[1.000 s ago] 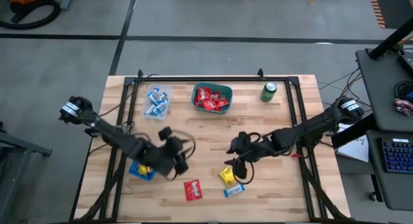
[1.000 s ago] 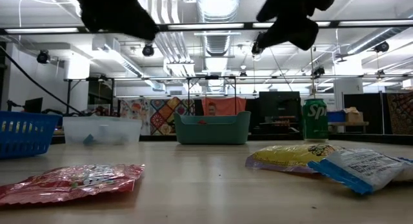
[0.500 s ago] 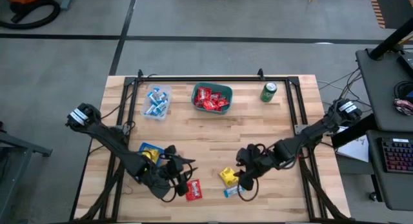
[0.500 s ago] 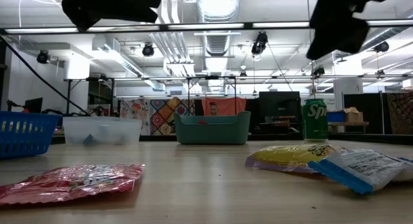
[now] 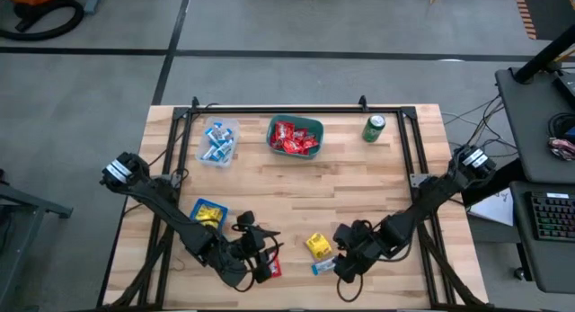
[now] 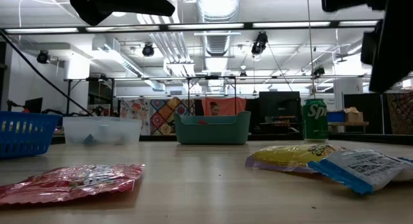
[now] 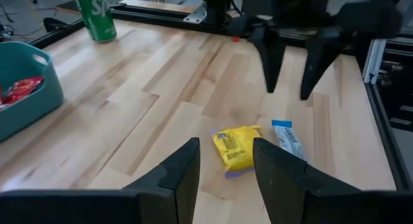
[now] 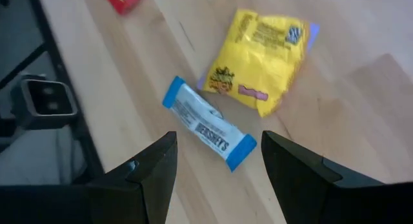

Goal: Sort candy
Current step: Put the yellow candy into the blue basket

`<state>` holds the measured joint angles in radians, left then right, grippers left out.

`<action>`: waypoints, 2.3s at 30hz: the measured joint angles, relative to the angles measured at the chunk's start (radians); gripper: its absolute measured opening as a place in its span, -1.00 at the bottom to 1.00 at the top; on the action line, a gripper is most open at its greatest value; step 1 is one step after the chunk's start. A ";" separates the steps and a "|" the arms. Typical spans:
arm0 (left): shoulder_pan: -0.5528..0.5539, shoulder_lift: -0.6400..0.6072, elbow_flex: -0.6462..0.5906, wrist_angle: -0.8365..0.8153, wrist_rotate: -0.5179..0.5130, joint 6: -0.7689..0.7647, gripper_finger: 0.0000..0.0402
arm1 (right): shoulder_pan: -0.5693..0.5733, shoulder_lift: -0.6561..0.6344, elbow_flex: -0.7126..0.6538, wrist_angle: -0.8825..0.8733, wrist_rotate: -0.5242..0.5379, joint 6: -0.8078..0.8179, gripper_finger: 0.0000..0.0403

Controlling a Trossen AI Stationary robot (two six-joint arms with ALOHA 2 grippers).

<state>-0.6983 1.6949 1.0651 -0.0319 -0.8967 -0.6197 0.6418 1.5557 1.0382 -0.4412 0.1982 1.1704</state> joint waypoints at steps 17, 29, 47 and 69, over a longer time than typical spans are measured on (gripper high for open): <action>-0.005 0.024 0.020 0.003 0.025 -0.074 -0.37 | -0.095 0.239 0.119 -0.006 0.075 -0.108 0.07; -0.005 0.024 0.020 -0.011 0.024 -0.071 -0.37 | -0.144 0.303 0.134 -0.007 0.066 -0.141 -0.41; -0.005 0.054 0.020 0.030 -0.029 -0.102 -0.26 | -0.078 0.137 0.068 0.068 0.440 -0.408 -0.89; 0.061 0.264 0.019 0.498 -0.198 0.260 0.01 | -0.018 0.122 -0.157 0.875 0.610 -1.022 -0.89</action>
<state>-0.6372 1.9591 1.0840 0.4665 -1.0948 -0.3594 0.6240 1.6775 0.8814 0.4342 0.8082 0.1487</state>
